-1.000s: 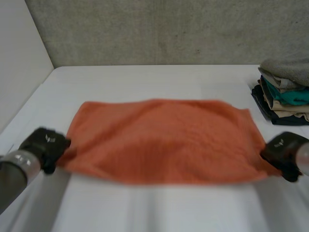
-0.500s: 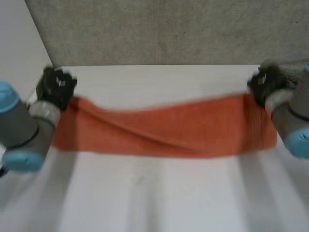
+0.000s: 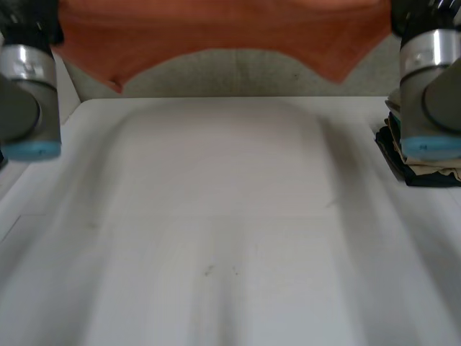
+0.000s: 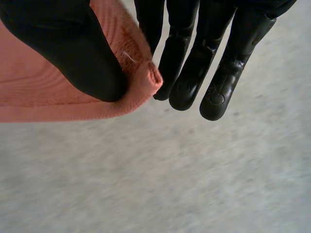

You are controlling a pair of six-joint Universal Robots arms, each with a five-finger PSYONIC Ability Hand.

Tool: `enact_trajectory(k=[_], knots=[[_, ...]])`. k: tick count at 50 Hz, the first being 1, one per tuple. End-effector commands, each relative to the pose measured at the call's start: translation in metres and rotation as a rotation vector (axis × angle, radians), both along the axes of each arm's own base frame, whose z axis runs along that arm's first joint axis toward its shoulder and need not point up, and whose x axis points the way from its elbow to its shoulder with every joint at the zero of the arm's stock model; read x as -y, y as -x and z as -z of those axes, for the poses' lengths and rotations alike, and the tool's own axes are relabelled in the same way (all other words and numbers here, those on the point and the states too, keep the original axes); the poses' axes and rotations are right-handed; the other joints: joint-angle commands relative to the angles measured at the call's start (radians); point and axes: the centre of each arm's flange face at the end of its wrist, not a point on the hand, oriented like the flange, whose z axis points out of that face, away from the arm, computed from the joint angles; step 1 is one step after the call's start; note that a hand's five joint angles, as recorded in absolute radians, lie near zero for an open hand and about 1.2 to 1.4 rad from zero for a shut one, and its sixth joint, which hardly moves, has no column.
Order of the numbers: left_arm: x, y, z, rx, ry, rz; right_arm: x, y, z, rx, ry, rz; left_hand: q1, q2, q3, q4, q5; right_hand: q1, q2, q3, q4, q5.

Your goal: Fold the laundry.

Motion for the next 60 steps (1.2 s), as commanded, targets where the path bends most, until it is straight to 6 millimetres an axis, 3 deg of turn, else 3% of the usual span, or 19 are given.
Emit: enact_trajectory(k=[1, 4, 7, 10, 12, 14, 16, 20, 21, 25, 30, 34, 35, 41, 50, 60], knots=[[-0.017, 0.0, 0.087, 0.041, -0.24, 0.024, -0.006, 0.003, 0.077, -0.031, -0.235, -0.03, 0.255, 0.197, 0.202, 0.193, 0.262, 0.405, 0.217, 0.209, 0.204, 0.22], [-0.024, 0.001, 0.111, 0.06, -0.307, 0.047, -0.013, 0.006, 0.111, -0.067, -0.358, -0.046, 0.255, 0.197, 0.202, 0.193, 0.262, 0.405, 0.217, 0.209, 0.204, 0.22], [-0.037, 0.002, 0.138, 0.093, -0.397, 0.074, -0.022, 0.009, 0.131, -0.094, -0.456, -0.048, 0.255, 0.197, 0.202, 0.193, 0.262, 0.405, 0.217, 0.209, 0.204, 0.22], [-0.058, -0.002, 0.161, 0.121, -0.506, 0.08, -0.044, 0.015, 0.156, -0.15, -0.628, -0.044, 0.255, 0.197, 0.202, 0.193, 0.262, 0.405, 0.217, 0.209, 0.204, 0.22], [-0.072, -0.006, 0.166, 0.14, -0.564, 0.075, -0.064, 0.023, 0.174, -0.201, -0.777, -0.033, 0.255, 0.197, 0.202, 0.193, 0.262, 0.405, 0.217, 0.209, 0.204, 0.22], [-0.094, -0.014, 0.161, 0.176, -0.638, 0.056, -0.079, 0.031, 0.176, -0.222, -0.873, -0.024, 0.255, 0.197, 0.202, 0.193, 0.262, 0.405, 0.217, 0.209, 0.204, 0.22], [-0.11, -0.021, 0.159, 0.203, -0.705, 0.043, -0.102, 0.049, 0.161, -0.234, -0.987, -0.001, 0.255, 0.197, 0.202, 0.193, 0.262, 0.405, 0.217, 0.209, 0.204, 0.22], [-0.165, -0.033, 0.162, 0.342, -0.943, 0.034, -0.14, 0.085, 0.144, -0.268, -1.164, 0.055, 0.255, 0.197, 0.202, 0.193, 0.262, 0.405, 0.217, 0.209, 0.204, 0.22], [-0.19, -0.038, 0.167, 0.427, -1.061, 0.039, -0.147, 0.089, 0.143, -0.295, -1.194, 0.051, 0.255, 0.197, 0.202, 0.193, 0.262, 0.405, 0.217, 0.209, 0.204, 0.22], [-0.218, -0.053, 0.166, 0.543, -1.181, 0.025, -0.172, 0.103, 0.146, -0.439, -1.28, 0.009, 0.255, 0.197, 0.202, 0.193, 0.262, 0.405, 0.217, 0.209, 0.204, 0.22], [-0.203, -0.053, 0.157, 0.535, -1.056, -0.007, -0.173, 0.107, 0.151, -0.491, -1.262, -0.002, 0.255, 0.197, 0.202, 0.193, 0.262, 0.405, 0.217, 0.209, 0.204, 0.22], [-0.177, -0.046, 0.143, 0.504, -0.883, -0.028, -0.151, 0.104, 0.15, -0.427, -1.161, 0.024, 0.255, 0.197, 0.202, 0.193, 0.262, 0.405, 0.217, 0.209, 0.204, 0.22], [-0.172, -0.045, 0.142, 0.494, -0.855, -0.03, -0.139, 0.104, 0.153, -0.397, -1.133, 0.04, 0.255, 0.197, 0.202, 0.193, 0.262, 0.405, 0.217, 0.209, 0.204, 0.22], [-0.132, -0.014, 0.144, 0.435, -0.675, 0.015, -0.094, 0.104, 0.161, -0.317, -1.041, 0.101, 0.255, 0.197, 0.202, 0.193, 0.262, 0.405, 0.217, 0.209, 0.204, 0.22], [-0.067, 0.006, 0.169, 0.368, -0.553, -0.031, -0.033, 0.078, 0.17, -0.271, -0.82, 0.132, 0.255, 0.197, 0.202, 0.193, 0.262, 0.405, 0.217, 0.209, 0.204, 0.22], [-0.028, 0.022, 0.19, 0.349, -0.521, -0.108, 0.014, 0.048, 0.19, -0.266, -0.673, 0.114, 0.255, 0.197, 0.202, 0.193, 0.262, 0.405, 0.217, 0.209, 0.204, 0.22]])
